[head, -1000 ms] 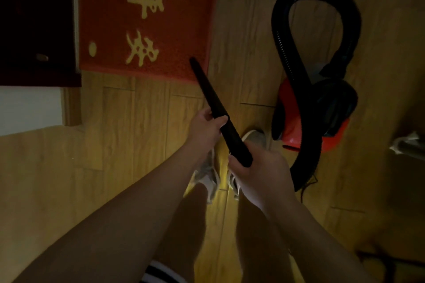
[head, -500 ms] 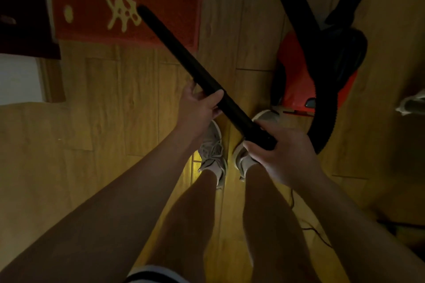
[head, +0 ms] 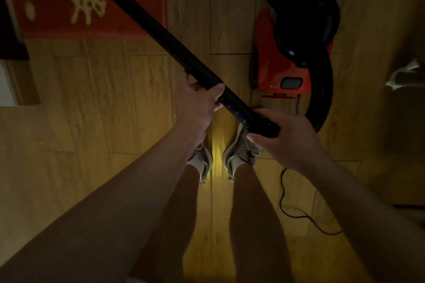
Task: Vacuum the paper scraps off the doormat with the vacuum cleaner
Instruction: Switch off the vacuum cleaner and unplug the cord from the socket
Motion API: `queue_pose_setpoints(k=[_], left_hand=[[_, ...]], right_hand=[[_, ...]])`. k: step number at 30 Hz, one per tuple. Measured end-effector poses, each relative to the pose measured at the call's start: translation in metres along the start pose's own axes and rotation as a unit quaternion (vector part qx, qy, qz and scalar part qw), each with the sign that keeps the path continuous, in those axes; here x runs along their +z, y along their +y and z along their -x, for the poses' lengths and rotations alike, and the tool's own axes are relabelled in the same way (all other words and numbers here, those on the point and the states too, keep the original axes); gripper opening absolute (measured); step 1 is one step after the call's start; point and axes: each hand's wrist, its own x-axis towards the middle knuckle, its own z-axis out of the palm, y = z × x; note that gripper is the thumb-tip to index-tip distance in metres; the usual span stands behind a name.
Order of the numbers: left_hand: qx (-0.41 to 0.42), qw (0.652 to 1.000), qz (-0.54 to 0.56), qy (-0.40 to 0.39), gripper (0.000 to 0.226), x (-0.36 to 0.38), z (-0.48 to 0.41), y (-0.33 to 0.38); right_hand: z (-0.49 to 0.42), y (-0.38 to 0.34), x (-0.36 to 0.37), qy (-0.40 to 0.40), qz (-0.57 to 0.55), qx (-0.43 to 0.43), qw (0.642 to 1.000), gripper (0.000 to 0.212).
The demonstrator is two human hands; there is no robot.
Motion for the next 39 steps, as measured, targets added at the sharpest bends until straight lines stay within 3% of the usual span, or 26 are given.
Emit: queue_pose_setpoints(k=[13,17,20,26,33,39], left_hand=[[0.012,0.998,-0.053,0.037,0.065,0.067,-0.015,-0.048],[0.005,0.997,-0.06,0.053,0.067,0.08,-0.028,-0.06],[-0.001,0.997,-0.058,0.051,0.071,0.088,-0.036,-0.069],[-0.015,0.998,-0.025,0.052,0.087,0.103,-0.051,-0.081],[-0.019,0.998,-0.018,0.05,0.07,0.112,-0.065,-0.084],[-0.02,0.999,-0.014,0.044,0.083,0.118,-0.075,-0.083]], right_hand=[[-0.022,0.072,-0.024,-0.023,0.017,0.034,0.999,0.048],[-0.035,0.085,-0.032,-0.031,-0.003,0.051,0.998,0.031],[-0.051,0.095,-0.035,0.041,-0.069,0.093,0.992,0.02],[-0.093,0.121,-0.024,0.174,-0.038,0.122,0.976,0.046],[-0.124,0.138,-0.017,0.196,-0.012,0.129,0.972,0.064],[-0.132,0.139,-0.018,0.218,-0.023,0.13,0.967,0.057]])
